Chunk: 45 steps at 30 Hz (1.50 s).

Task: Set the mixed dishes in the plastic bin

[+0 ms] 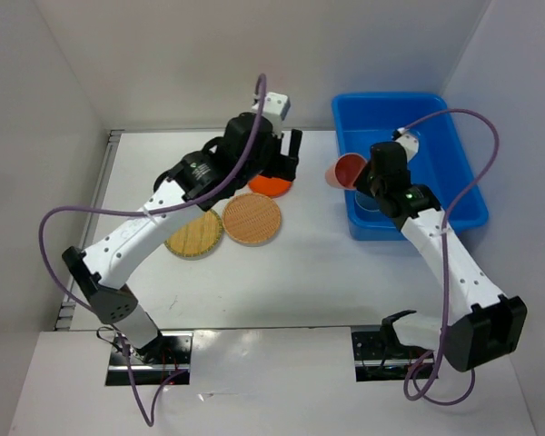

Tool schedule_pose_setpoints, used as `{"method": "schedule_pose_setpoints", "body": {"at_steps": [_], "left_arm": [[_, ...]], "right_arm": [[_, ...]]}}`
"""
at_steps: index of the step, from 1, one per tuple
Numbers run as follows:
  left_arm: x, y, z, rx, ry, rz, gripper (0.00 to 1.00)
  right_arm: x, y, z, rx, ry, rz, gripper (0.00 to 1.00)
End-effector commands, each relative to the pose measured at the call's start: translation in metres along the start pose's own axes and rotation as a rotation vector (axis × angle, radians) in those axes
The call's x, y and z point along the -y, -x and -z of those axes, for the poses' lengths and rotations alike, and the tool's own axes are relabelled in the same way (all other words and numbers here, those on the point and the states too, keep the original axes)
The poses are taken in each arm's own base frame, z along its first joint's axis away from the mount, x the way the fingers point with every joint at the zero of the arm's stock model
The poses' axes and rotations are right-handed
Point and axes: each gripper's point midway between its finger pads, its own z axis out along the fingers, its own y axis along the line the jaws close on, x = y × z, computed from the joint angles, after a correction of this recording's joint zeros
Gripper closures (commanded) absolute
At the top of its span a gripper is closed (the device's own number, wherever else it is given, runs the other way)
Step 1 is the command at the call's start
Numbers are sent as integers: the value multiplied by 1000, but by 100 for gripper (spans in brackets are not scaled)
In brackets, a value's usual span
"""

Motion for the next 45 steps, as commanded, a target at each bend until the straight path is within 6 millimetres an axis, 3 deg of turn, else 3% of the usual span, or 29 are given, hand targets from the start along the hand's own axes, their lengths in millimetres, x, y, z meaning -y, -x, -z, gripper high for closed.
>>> {"method": "schedule_pose_setpoints", "body": {"at_steps": [1,4,6,8,9,11,14,16,28,35,45], "left_arm": [[-36,4,-6,49,94,79,4],[-64,-14,-17,11,159,95,3],[-85,-38,-34,-46,205,109,2],[-99,-48,-45,-68,207,152,2],[-104,-63,-50,-100,207,154,2],[-113,-73,-57,-120,184,188,2],[-123,-94,-62,-169,184,209,1],[-129,-100,-63,-183,191,215,1],[-143,-127,-71,-248,200,233,1],[-140,-134,-75,-271,186,235,1],[-139,-143,-84,-293,180,235,1]], "right_arm": [[-5,55,38,160,46,-50,100],[7,67,48,188,10,-58,100],[21,74,54,212,-30,-71,100],[43,73,49,205,-102,-72,100],[51,76,52,213,-120,-82,100],[78,75,47,201,-194,-91,100],[103,69,39,156,-239,-90,100],[110,68,35,147,-236,-91,100],[106,55,14,77,-170,-67,100],[105,42,12,29,-144,-44,100],[107,19,-7,-50,-166,-14,100]]}}
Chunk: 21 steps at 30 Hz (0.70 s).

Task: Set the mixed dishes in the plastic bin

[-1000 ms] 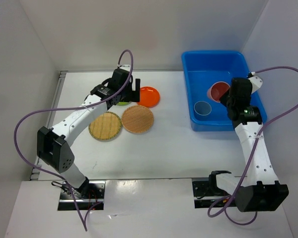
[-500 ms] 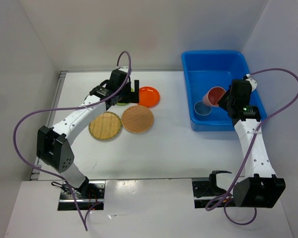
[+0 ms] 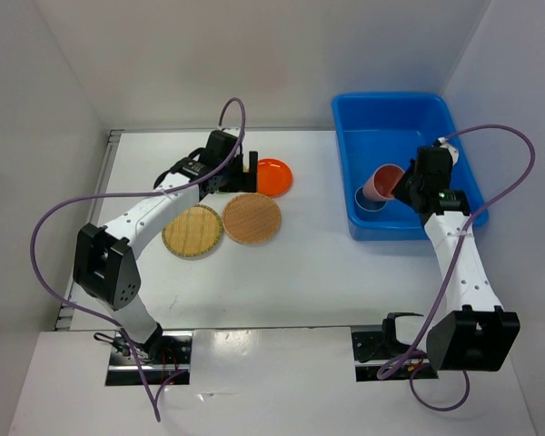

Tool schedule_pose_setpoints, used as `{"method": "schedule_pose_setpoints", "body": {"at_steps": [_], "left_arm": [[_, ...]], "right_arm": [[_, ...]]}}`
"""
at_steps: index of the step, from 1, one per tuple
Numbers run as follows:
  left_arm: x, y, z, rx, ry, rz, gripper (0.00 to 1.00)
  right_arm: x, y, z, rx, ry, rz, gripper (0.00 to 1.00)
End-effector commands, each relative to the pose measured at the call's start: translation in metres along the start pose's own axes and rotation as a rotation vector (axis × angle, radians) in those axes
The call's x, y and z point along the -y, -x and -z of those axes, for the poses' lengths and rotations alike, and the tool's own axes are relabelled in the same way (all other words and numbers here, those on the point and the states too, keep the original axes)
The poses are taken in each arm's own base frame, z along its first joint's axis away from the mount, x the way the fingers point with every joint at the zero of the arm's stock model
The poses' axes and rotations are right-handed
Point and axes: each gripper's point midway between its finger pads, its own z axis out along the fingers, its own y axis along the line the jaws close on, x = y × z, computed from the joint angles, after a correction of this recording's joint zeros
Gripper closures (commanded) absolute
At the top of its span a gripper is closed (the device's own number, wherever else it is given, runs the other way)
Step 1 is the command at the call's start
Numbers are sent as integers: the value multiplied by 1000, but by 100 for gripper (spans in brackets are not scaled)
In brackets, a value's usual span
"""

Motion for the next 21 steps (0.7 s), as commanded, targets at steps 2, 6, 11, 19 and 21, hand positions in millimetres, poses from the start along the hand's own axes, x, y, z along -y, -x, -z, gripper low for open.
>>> {"method": "schedule_pose_setpoints", "body": {"at_steps": [2,6,11,19,21], "left_arm": [[3,8,-2,27,-19,21,1],[-3,8,-3,24,0,26,1],[-4,6,-6,15,3,25,1],[-7,-7,-16,-32,22,19,1],[-9,-11,-18,-40,25,18,1]], "right_arm": [[-3,-8,-12,-20,8,20,100],[-7,-14,-16,-48,9,36,100],[-7,-20,-22,-79,4,50,100],[-11,-30,-28,-132,6,100,85],[-12,-32,-33,-145,0,103,76]]}}
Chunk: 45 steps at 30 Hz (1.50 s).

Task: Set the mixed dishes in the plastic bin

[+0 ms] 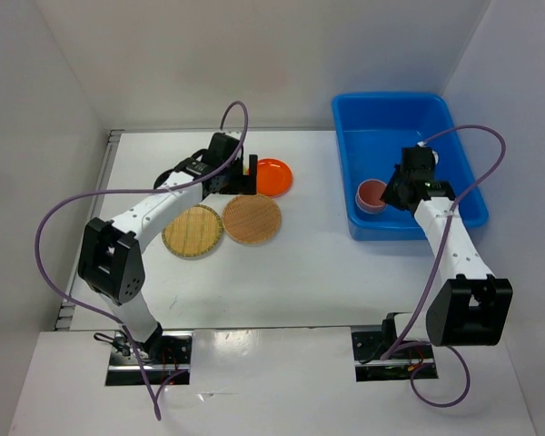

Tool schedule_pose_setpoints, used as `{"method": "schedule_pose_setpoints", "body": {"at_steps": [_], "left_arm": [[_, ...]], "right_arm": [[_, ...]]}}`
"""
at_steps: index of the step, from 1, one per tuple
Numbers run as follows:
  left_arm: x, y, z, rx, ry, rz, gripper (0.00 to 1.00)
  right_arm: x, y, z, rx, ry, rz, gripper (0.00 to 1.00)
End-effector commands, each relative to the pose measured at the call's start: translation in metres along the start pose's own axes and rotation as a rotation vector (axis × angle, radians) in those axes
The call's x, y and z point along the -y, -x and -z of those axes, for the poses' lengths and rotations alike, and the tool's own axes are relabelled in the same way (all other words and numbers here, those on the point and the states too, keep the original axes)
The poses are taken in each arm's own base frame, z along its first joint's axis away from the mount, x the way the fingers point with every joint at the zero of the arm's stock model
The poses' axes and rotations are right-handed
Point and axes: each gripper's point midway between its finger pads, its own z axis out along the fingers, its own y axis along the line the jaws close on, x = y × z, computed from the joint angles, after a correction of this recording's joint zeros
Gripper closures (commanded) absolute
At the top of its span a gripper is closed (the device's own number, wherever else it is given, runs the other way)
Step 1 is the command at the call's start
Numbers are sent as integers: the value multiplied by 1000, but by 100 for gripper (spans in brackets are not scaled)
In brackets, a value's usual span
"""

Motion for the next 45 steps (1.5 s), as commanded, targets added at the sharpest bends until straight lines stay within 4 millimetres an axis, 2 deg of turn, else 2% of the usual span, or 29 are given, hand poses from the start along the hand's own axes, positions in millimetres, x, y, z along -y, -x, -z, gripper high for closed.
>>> {"method": "schedule_pose_setpoints", "body": {"at_steps": [1,5,8,10,11,14,16,17,18,19,20,21,22,23,24,25,26,30,31,32,33,34,36,38,39,40,42,43,45], "left_arm": [[-3,-4,-4,-9,7,14,1],[-6,-8,-6,-15,21,13,1],[-11,-9,-10,-14,52,11,1],[-13,-16,-14,-32,59,21,1],[-15,-22,-16,-44,65,28,1],[-19,-31,-15,-38,80,67,1],[-33,-45,-14,-35,136,118,1],[-33,-38,-5,16,132,150,1],[-40,-39,-1,36,133,184,1],[-38,-42,3,48,112,209,1],[-49,-43,12,92,95,287,1],[-50,-45,16,99,67,325,1],[-53,-37,32,155,47,366,1],[-54,-34,38,181,25,415,1],[-65,-46,40,175,44,449,1],[-75,-45,47,208,73,483,1],[-78,-37,66,264,61,539,1],[-107,-47,107,407,73,689,1],[-115,-44,129,483,50,722,1],[-123,-59,127,490,59,747,1],[-127,-63,132,515,52,779,1],[-132,-61,147,573,24,805,1],[-137,-79,144,563,25,838,1],[-143,-86,148,565,40,858,1],[-152,-95,144,555,83,882,1],[-157,-104,138,534,110,902,1],[-162,-114,132,523,126,929,1],[-160,-113,129,530,108,942,1],[-168,-127,119,536,113,976,1]], "right_arm": [[-10,9,1,9,22,40,72],[-13,7,2,6,29,48,45],[-13,12,3,20,25,46,38],[-17,22,11,50,39,41,35],[-16,19,11,40,35,43,35],[-20,38,32,110,58,32,32],[-23,51,55,169,86,32,27],[-28,54,64,192,117,34,26],[-33,63,86,250,165,42,25],[-42,62,96,260,232,56,23],[-51,70,109,307,289,66,21],[-56,69,123,334,345,71,20],[-69,64,133,328,437,104,19],[-75,63,139,338,481,112,17],[-85,57,143,338,535,132,17],[-93,53,148,335,578,147,16],[-102,45,150,316,635,167,15],[-133,16,136,240,739,185,13],[-141,12,132,224,751,195,12],[-147,4,126,195,766,199,11],[-153,0,124,181,778,198,11],[-164,-5,125,173,808,217,10],[-176,-17,114,129,823,236,10],[-190,-30,105,81,836,261,10],[-195,-28,103,89,823,263,10],[-201,-37,100,68,823,278,10],[-210,-42,91,48,809,290,10],[-213,-48,89,31,811,298,10],[-220,-62,83,0,807,319,8]]}}
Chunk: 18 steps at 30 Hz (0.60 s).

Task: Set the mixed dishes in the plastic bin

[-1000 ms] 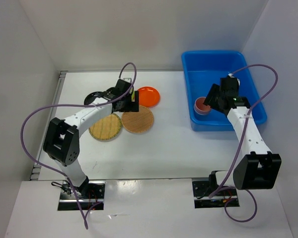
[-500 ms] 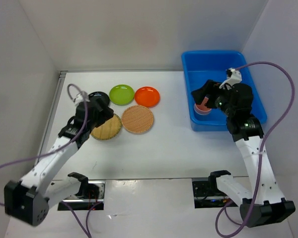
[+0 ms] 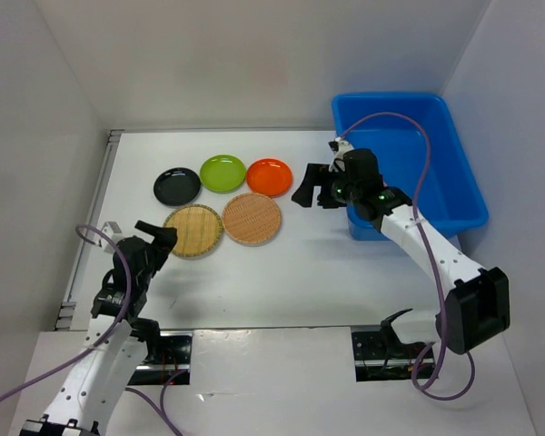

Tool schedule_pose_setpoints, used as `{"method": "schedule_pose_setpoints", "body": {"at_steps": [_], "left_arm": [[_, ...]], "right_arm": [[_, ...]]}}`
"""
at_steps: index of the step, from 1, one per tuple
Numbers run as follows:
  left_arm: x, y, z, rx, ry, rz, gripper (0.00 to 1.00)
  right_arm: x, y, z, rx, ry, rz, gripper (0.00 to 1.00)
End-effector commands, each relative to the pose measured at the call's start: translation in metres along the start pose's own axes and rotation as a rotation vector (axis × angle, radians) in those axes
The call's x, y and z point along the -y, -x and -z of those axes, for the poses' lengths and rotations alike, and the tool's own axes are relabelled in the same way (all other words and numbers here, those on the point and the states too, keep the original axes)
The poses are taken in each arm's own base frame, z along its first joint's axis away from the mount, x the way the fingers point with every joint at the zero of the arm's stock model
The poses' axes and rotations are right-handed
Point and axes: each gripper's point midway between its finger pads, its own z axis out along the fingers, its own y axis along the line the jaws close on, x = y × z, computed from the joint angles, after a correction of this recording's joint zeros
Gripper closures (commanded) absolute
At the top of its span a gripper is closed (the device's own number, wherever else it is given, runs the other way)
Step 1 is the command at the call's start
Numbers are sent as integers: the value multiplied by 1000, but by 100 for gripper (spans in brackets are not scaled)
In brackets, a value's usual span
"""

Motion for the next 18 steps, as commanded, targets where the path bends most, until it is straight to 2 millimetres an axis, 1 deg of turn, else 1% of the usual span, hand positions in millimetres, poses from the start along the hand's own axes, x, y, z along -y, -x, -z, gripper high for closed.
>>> {"method": "schedule_pose_setpoints", "body": {"at_steps": [1,2,3,4,5,7,8,9,10,12,13,15,16,18], "left_arm": [[-9,-7,-6,7,-20,86,1],[-22,-12,-10,5,9,86,1],[-25,-12,-10,5,6,93,1],[-22,-13,-9,0,-7,105,1],[-26,-11,-11,11,0,94,1],[-29,-12,-13,-4,19,83,1],[-35,-13,-16,-8,42,62,1],[-42,-19,-21,-30,78,54,1],[-42,-16,-24,-25,88,44,1],[-41,-25,-32,-68,90,42,1],[-43,-24,-35,-65,100,45,1],[-44,-26,-42,-74,115,42,1],[-45,-26,-43,-75,115,27,1],[-39,-22,-46,-73,109,17,1]], "right_arm": [[-21,29,-4,86,34,42,8],[-23,23,-9,68,39,45,8],[-26,18,-13,53,43,48,8],[-24,19,-13,57,34,48,8],[-28,17,-14,52,41,53,8],[-27,18,-19,51,41,53,8],[-32,18,-20,54,53,60,8],[-28,13,-27,32,42,54,8],[-28,14,-29,31,42,54,8],[-35,11,-36,18,49,64,8],[-33,12,-37,24,37,64,8],[-40,7,-40,5,48,73,8],[-38,4,-43,-5,43,71,8],[-37,5,-43,-1,35,71,8]]}}
